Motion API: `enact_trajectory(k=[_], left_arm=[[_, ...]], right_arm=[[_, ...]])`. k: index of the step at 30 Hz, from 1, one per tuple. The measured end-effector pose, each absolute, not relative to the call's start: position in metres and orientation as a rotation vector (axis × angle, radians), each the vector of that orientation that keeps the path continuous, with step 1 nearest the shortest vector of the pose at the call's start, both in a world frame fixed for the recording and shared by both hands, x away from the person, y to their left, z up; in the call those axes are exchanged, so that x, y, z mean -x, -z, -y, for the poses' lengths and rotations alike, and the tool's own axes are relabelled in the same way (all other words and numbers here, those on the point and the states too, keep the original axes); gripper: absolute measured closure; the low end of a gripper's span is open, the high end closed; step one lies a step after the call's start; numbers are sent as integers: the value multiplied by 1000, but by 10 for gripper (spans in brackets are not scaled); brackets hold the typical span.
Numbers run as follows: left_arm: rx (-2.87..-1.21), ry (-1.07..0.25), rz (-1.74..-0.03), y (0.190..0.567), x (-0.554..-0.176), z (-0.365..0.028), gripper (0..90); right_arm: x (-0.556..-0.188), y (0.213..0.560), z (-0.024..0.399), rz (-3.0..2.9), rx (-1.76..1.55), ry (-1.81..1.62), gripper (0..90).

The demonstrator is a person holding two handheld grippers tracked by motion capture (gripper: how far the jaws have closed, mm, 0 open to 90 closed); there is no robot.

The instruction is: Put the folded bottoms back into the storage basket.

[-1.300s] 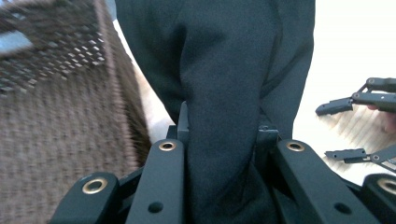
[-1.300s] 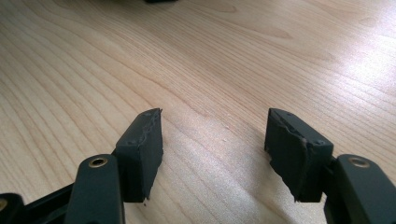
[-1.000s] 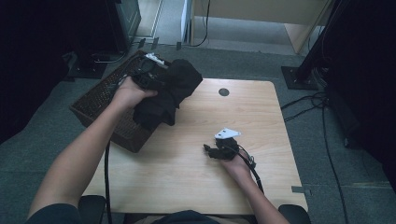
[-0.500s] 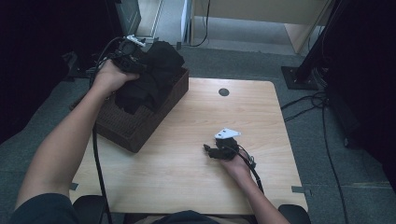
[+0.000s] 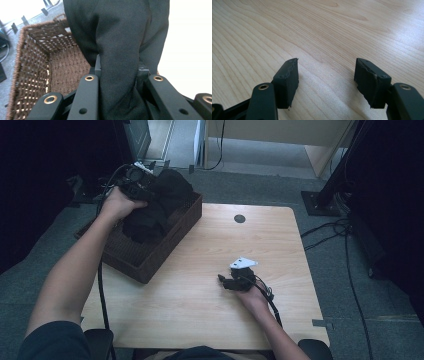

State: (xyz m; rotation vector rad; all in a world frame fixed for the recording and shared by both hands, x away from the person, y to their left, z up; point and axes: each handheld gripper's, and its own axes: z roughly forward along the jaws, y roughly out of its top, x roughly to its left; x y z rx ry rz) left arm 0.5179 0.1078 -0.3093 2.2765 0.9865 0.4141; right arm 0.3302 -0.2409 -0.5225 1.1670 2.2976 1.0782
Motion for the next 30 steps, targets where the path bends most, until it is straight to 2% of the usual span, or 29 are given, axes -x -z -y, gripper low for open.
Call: enact_trajectory(k=[17, 30], left_arm=[[-2301, -350, -1150, 395, -567, -143, 723], [-2249, -372, -1212, 421, -583, -162, 712]], right_arm=[[-330, 523, 241, -2294, -1170, -1074, 360], [-331, 523, 240, -2291, -1172, -1073, 360]])
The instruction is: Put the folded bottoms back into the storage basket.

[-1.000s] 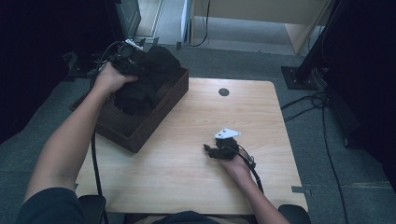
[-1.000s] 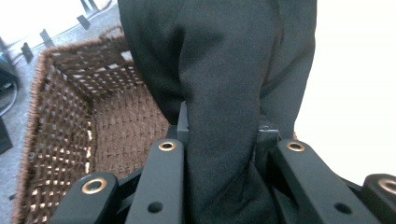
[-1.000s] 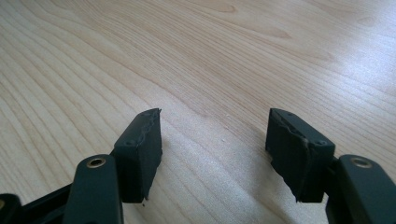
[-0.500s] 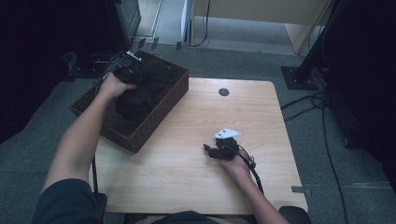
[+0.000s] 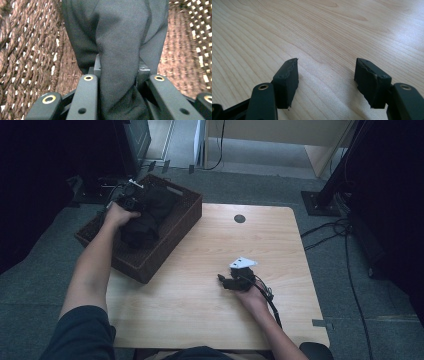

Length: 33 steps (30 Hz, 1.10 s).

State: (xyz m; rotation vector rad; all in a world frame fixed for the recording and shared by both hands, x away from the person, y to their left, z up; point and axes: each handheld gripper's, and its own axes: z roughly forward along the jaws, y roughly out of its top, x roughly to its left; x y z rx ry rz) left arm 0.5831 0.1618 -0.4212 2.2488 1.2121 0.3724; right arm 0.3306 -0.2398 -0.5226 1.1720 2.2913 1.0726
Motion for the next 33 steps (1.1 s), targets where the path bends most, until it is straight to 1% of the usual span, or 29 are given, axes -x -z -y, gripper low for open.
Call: enact_trajectory(k=[4, 8, 9, 11, 14, 15, 17, 18, 19, 22, 24, 30, 31, 33], left_arm=[[-2233, -372, -1221, 426, -584, -165, 695], [-2242, -401, -1228, 432, -586, -166, 648], [-2236, -405, -1233, 434, -586, -166, 648], [-2231, -404, -1244, 438, -587, -167, 612], [-2223, -408, -1253, 440, -589, -166, 509], [-2219, -416, -1247, 439, -589, -166, 509], [-2203, -428, -1244, 437, -588, -167, 454], [-2181, -438, -1255, 434, -588, -169, 454], [-2177, -439, -1258, 433, -588, -170, 436], [-2157, -441, -1279, 427, -586, -174, 429], [-2146, -416, -1292, 424, -585, -177, 431], [-2161, -423, -1268, 405, -579, -178, 412], [-2162, -434, -1243, 396, -577, -178, 431], [-2153, -431, -1235, 392, -577, -177, 438]], right_arm=[[-331, 523, 240, -2292, -1172, -1073, 360], [-330, 523, 240, -2290, -1175, -1072, 360], [-330, 523, 240, -2290, -1175, -1072, 360], [-330, 523, 240, -2291, -1170, -1072, 360], [-330, 523, 240, -2291, -1169, -1071, 360], [-330, 523, 239, -2291, -1169, -1071, 359], [-330, 523, 239, -2291, -1170, -1071, 359], [-330, 523, 239, -2292, -1169, -1071, 359], [-330, 523, 239, -2292, -1168, -1071, 359], [-330, 523, 239, -2292, -1168, -1071, 359], [-330, 523, 239, -2297, -1164, -1071, 359], [-330, 523, 239, -2296, -1165, -1071, 359], [-330, 523, 239, -2296, -1164, -1071, 359], [-330, 523, 239, -2296, -1164, -1071, 358]])
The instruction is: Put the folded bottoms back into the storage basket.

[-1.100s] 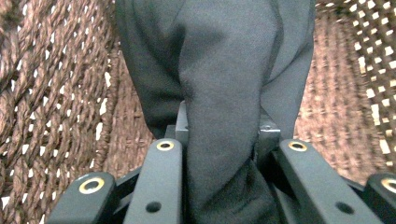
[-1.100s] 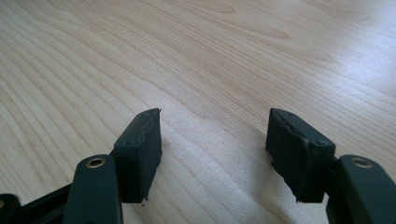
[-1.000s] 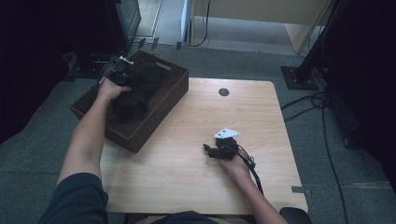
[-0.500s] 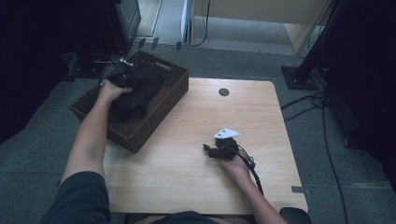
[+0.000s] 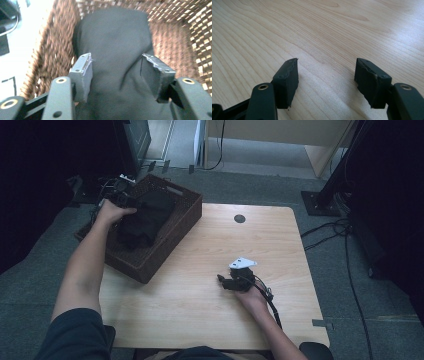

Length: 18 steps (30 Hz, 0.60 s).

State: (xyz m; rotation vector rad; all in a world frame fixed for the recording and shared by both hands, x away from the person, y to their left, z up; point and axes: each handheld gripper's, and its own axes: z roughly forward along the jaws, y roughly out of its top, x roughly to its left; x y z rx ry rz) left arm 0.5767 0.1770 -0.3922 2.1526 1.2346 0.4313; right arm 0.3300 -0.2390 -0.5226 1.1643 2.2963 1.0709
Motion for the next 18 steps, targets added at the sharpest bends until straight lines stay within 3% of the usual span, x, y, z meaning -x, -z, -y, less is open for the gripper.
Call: enact_trajectory(k=[7, 18], left_arm=[[-2169, -386, -1197, 390, -578, -164, 603], [-2167, -392, -1213, 427, -580, -162, 628]], right_arm=[[-329, 522, 238, -2301, -1166, -1074, 362], [-329, 522, 238, -2299, -1161, -1074, 362]])
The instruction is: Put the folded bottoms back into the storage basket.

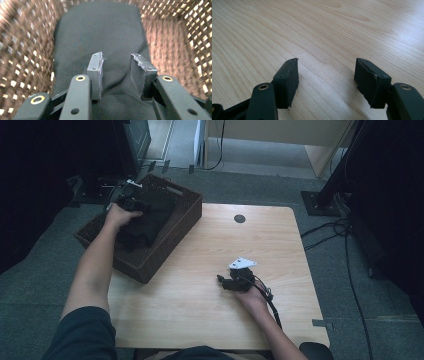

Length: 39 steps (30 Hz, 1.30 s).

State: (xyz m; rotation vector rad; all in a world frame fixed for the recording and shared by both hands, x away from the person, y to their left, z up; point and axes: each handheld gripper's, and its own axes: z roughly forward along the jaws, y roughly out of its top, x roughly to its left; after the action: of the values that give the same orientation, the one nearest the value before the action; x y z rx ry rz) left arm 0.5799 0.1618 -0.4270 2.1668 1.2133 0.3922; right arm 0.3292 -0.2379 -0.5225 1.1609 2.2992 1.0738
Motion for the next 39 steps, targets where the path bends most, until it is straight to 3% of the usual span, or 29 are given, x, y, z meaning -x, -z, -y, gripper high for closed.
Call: enact_trajectory(k=[7, 15, 39], left_arm=[[-2163, -376, -1203, 452, -578, -163, 584], [-2140, -370, -1193, 456, -575, -165, 572], [-2181, -337, -1117, 413, -542, -142, 551]], right_arm=[[-329, 523, 238, -2299, -1159, -1074, 362], [-329, 523, 237, -2297, -1157, -1073, 362], [-329, 523, 237, -2299, -1156, -1074, 362]])
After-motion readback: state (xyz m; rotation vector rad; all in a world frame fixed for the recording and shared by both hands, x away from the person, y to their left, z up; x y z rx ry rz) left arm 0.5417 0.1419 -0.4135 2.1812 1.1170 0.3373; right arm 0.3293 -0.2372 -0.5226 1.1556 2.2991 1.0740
